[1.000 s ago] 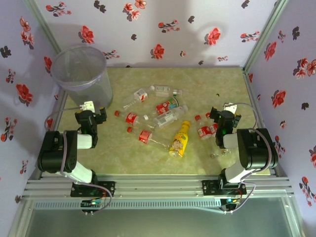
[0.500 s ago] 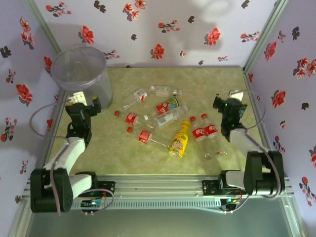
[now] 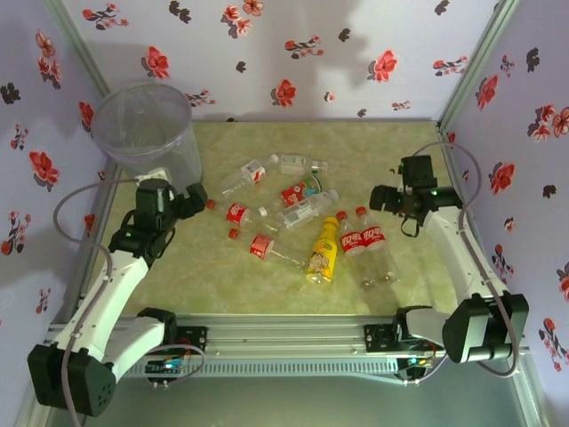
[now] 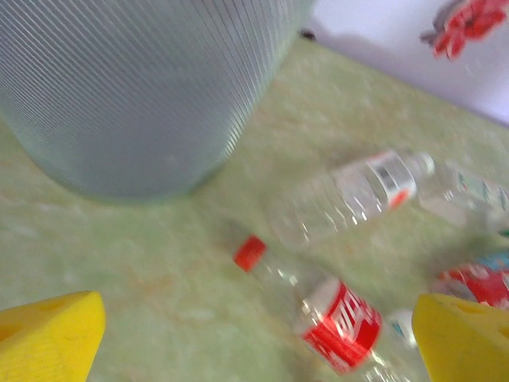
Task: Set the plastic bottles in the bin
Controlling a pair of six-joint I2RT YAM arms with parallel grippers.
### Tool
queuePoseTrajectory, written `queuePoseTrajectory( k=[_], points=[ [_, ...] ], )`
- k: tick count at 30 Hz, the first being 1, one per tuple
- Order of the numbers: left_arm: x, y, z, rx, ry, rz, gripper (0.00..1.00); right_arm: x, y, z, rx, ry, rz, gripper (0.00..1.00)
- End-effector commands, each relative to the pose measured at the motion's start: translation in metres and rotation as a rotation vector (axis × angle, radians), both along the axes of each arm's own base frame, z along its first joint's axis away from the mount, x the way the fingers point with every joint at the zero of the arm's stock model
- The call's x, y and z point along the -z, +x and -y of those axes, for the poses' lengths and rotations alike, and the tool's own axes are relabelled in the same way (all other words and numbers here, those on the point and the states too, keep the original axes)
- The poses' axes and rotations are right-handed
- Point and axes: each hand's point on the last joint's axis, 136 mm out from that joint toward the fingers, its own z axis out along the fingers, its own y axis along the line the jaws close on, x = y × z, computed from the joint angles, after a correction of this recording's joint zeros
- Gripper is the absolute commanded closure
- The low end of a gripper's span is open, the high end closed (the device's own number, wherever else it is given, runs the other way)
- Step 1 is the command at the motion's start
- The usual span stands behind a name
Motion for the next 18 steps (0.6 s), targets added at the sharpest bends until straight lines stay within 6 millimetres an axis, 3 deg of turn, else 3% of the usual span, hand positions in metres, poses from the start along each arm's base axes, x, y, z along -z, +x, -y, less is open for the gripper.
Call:
queuePoseTrajectory(
  k=[1,11,18],
  points=[
    [0.018,-0.018,0.024,0.041,-0.112,-0.091,0.01,0.032,-0.033,-0.015,-0.028,0.071,-0.192,0.11],
    [0.017,-0.021,0.05,0.101,-0.182,-0.09,0.01,0.08,-0.008,-0.034,-0.082,0.114,-0.281,0.26],
    [0.028,-0.022,0.054,0.103,-0.197,-0.11,0.01,0.109,-0.006,-0.026,-0.07,0.055,-0.357,0.26]
  ],
)
